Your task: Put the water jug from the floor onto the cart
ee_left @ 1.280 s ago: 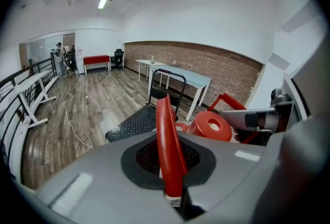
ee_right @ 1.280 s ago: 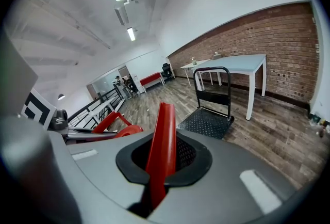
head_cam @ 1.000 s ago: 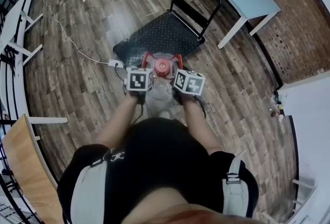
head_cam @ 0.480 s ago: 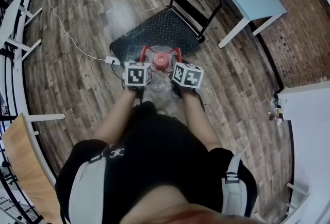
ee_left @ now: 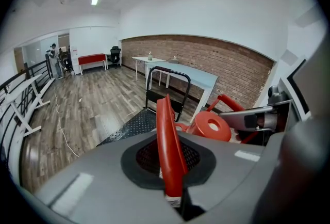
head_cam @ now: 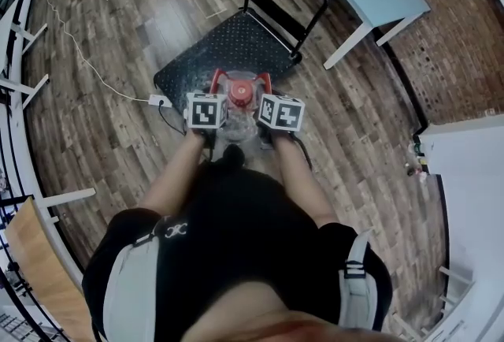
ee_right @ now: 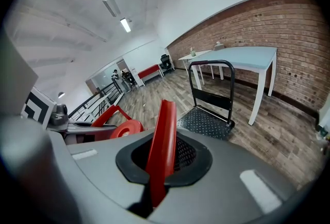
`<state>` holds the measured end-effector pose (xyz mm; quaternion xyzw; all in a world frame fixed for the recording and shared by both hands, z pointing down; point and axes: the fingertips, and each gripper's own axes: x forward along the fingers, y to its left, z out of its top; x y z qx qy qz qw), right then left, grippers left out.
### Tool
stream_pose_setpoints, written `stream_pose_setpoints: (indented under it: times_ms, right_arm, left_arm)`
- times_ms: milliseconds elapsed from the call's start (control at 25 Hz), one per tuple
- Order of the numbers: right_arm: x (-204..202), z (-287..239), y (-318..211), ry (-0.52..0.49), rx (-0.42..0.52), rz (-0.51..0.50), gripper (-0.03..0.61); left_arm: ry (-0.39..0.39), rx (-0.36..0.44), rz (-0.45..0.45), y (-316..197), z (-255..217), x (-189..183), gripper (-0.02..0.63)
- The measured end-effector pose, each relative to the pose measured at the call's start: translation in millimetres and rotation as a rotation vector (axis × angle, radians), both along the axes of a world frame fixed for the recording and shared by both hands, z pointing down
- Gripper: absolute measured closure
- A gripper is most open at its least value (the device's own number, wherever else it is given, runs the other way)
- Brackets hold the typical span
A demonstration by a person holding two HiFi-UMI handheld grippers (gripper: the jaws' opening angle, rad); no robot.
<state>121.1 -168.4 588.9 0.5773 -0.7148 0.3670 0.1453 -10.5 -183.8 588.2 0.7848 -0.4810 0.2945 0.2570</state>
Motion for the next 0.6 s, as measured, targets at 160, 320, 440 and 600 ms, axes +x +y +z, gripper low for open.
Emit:
stream_pose_setpoints:
  times_ms: [160, 320, 440, 600]
  right_arm:
    - [11, 6, -23, 0.010, -0.021, 0.009, 0.552]
    - [22, 9, -48, 0.022, -0.040, 0.017, 0.552]
    - [27, 15, -67, 0.025, -0.061, 0.020, 0.552]
    - [33, 27, -93, 0.052, -0.107, 0.001, 0.554]
  left_arm:
    - [0.006, -0.030, 0.011, -27, 14, 8, 0.610]
    - [0.012, -0.028, 0.035, -59, 14, 20, 0.611]
    - [0.013, -0.044, 0.046, -77, 21, 24, 0.610]
    - [0.023, -0.077, 0.045, -104, 37, 30, 0.610]
